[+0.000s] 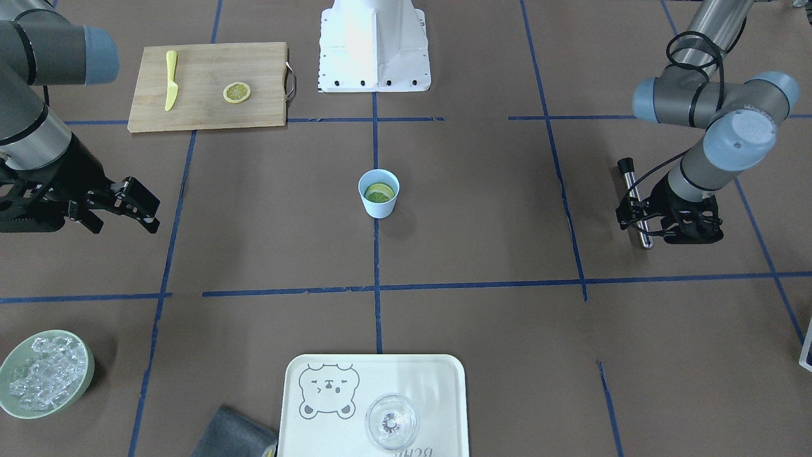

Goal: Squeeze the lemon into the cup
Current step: 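Lower the silver rod onto the table at its start spot and release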

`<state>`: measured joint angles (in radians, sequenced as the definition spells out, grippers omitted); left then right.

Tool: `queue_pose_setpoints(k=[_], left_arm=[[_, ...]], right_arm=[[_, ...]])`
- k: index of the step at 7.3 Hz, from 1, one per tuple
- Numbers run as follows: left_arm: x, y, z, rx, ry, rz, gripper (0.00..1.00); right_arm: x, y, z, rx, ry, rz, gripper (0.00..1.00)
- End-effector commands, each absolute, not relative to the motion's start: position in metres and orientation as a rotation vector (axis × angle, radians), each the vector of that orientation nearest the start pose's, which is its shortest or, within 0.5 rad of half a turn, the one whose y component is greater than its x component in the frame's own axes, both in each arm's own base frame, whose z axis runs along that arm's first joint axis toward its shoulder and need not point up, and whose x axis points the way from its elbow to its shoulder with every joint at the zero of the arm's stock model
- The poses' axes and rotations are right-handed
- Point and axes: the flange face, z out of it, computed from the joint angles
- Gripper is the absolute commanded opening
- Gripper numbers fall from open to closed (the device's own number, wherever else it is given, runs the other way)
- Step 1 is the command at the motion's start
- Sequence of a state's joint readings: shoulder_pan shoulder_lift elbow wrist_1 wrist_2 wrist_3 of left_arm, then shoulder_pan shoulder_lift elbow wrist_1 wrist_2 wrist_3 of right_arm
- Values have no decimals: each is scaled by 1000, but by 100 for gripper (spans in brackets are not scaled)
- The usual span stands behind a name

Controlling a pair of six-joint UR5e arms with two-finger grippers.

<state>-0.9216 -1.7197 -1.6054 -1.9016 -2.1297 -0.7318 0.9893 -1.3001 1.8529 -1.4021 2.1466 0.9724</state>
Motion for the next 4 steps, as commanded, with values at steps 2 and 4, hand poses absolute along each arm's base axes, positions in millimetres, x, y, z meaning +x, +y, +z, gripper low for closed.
queue_pose_setpoints(k=[2, 4], left_arm=[[180, -517, 488, 251, 769, 134, 100], [94, -509, 519, 269, 838, 200, 100]], right_arm=[[-230, -524, 399, 137, -835, 73, 100], [-196, -525, 436, 102, -823, 67, 100]])
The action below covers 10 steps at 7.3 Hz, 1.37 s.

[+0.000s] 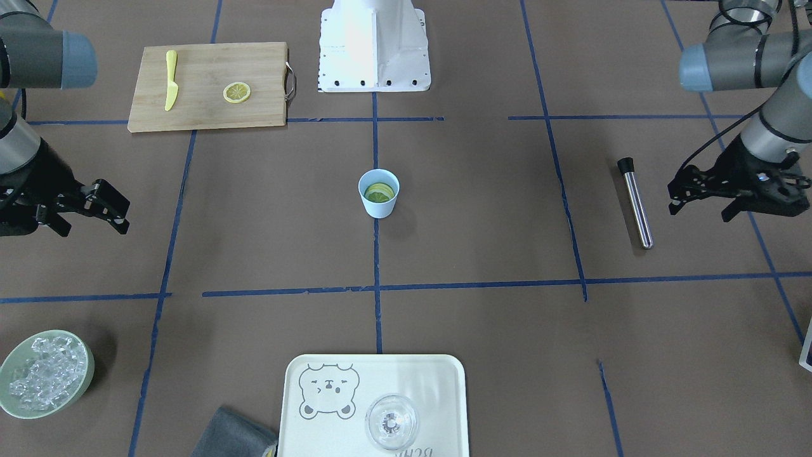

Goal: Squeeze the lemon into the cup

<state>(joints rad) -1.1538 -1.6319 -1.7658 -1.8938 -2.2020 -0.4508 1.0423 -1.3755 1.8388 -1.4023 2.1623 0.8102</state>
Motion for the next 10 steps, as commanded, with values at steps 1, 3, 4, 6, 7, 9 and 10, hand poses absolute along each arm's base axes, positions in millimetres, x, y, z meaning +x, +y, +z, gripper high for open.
queue_pose_setpoints(k=[1, 3, 4, 6, 7, 9, 10], left_arm=[[49, -502, 548, 302, 823, 249, 100], [-28, -502, 599, 329, 769, 223, 100], [-61, -498, 639, 323, 742, 236, 100], [-73, -496, 668, 242, 744, 217, 100], [-73, -499, 664, 145, 754, 178, 100], [-73, -507, 647, 51, 765, 134, 100], [-73, -503, 630, 67, 763, 140, 100]], right_arm=[[-166, -540, 468, 64, -858, 14, 100], [-80, -562, 534, 99, -848, -51, 100], [-43, -567, 557, 117, -832, -55, 100], [3, -566, 588, 119, -828, -86, 100], [4, -567, 588, 72, -834, -98, 100], [4, -566, 589, 66, -834, -115, 100], [4, -567, 587, 72, -832, -117, 100]])
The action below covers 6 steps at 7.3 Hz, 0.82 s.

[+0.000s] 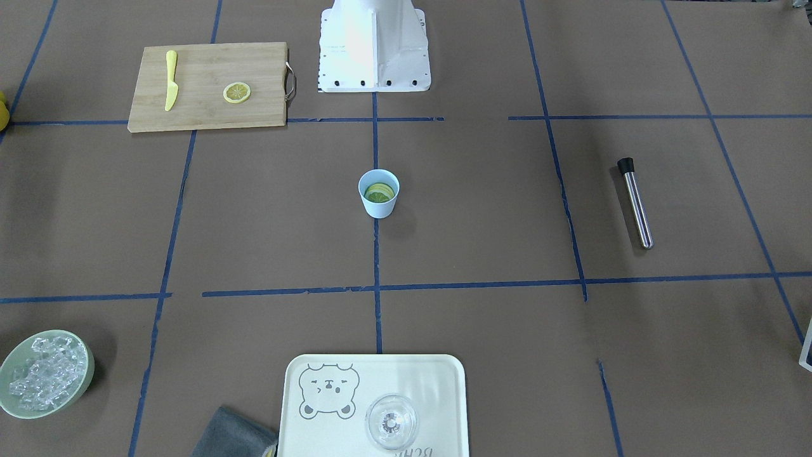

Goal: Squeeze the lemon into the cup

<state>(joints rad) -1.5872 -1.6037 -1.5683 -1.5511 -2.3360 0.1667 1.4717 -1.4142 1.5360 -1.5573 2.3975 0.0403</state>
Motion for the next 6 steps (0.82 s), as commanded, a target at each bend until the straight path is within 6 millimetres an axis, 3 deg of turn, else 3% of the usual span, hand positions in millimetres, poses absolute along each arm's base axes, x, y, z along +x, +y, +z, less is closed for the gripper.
queue_pose_setpoints(k=[1, 4, 6], left_arm=[[-72, -499, 625, 81, 762, 148, 100], [-66, -499, 624, 87, 763, 168, 100], [-66, -500, 611, 116, 761, 184, 100]], right_arm=[[5, -566, 586, 75, -833, -119, 100], [3, -566, 587, 66, -841, -105, 100], [-10, -567, 584, 56, -851, -125, 100]])
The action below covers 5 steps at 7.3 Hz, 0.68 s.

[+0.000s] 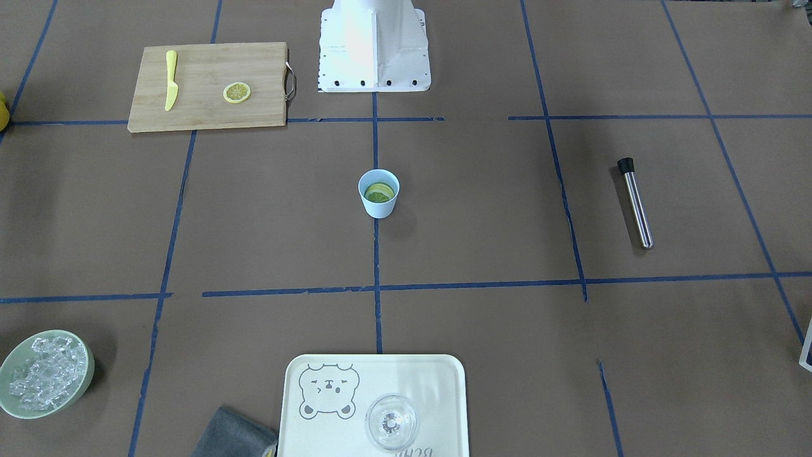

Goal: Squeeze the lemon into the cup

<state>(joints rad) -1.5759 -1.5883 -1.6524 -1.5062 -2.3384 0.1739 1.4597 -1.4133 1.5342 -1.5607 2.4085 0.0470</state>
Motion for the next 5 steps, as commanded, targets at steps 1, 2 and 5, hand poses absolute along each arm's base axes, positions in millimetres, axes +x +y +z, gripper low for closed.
queue_pose_setpoints(k=[1, 2, 5], left_arm=[[-66, -502, 609, 121, 760, 187, 100], [-44, -509, 598, 127, 760, 236, 100], [-38, -527, 578, 163, 760, 263, 100]], right_arm=[[-11, -567, 586, 54, -842, -128, 100], [-31, -566, 594, 33, -803, -163, 100], [-25, -568, 592, 58, -750, -173, 100]])
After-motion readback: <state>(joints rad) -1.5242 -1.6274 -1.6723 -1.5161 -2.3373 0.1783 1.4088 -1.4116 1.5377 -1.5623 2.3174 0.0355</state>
